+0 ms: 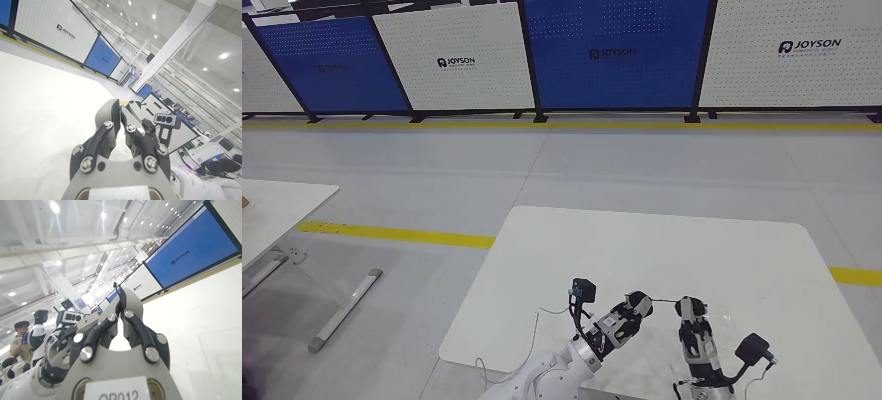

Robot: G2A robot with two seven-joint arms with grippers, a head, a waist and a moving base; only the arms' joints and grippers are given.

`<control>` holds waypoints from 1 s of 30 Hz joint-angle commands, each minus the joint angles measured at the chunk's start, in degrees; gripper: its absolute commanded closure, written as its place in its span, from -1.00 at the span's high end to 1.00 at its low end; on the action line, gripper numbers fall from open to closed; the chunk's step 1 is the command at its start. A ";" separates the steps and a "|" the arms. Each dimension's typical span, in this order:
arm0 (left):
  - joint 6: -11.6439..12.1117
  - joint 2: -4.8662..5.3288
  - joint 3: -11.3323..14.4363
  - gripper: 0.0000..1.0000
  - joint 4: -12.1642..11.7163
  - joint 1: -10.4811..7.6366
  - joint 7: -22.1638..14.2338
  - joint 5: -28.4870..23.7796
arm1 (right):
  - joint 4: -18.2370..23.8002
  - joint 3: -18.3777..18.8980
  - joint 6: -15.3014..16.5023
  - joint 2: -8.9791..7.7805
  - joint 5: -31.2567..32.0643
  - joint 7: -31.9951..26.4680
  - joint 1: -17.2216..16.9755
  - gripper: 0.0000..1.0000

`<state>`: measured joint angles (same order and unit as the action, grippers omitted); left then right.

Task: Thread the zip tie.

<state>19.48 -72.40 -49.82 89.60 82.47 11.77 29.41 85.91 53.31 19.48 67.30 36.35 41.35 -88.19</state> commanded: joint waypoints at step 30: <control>0.00 1.35 -1.42 -1.00 2.09 -0.76 -8.87 -14.56 | 6.46 2.14 0.00 -3.20 -10.39 -9.01 -1.76 -1.00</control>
<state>19.48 -71.03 -51.40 91.98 81.80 2.28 14.39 92.12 55.29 19.48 64.23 26.20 32.36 -89.83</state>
